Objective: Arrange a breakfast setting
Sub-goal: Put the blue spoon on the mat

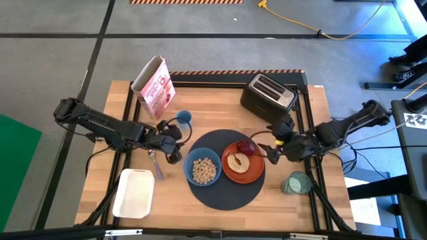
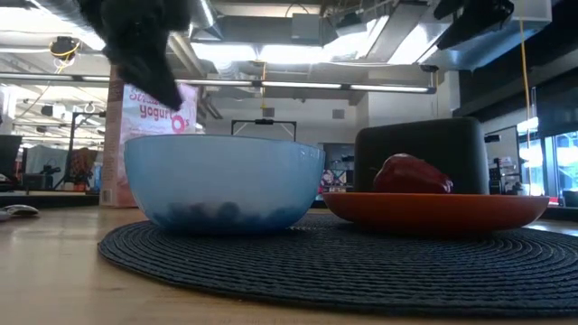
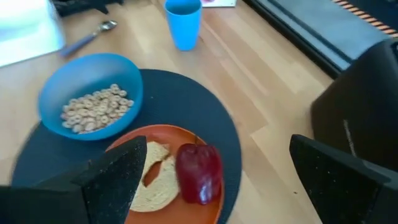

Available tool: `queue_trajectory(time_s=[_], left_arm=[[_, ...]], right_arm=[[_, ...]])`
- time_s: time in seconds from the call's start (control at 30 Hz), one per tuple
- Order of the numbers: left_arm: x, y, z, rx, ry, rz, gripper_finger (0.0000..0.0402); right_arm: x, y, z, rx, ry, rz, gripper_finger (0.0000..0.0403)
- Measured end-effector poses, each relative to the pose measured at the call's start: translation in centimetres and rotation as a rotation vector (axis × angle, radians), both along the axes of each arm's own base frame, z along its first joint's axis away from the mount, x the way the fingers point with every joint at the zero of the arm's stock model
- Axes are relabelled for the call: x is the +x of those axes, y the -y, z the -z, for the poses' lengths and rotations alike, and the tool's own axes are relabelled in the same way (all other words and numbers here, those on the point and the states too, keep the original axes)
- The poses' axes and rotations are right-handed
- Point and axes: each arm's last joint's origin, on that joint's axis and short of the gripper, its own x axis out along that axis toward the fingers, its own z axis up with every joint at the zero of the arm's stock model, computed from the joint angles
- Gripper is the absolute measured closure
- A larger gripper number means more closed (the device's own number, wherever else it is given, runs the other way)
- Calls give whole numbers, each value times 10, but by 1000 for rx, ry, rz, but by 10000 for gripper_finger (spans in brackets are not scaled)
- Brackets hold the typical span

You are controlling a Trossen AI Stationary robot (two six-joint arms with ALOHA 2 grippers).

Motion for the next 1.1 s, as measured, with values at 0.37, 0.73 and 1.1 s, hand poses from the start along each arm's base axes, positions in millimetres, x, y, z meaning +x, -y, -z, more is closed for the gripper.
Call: queue_trajectory(time_s=[0.37, 0.73, 1.1], left_arm=[[-20, -10, 38, -256, -378, -499, 255], [-23, 11, 46, -440, -436, -642, 255], [-54, 19, 93, -609, -555, -972, 255]], right_arm=[[13, -3, 29, -99, -52, 96, 20], [9, 0, 53, -193, -103, 132, 20], [-1, 7, 87, -275, -151, 189, 20]])
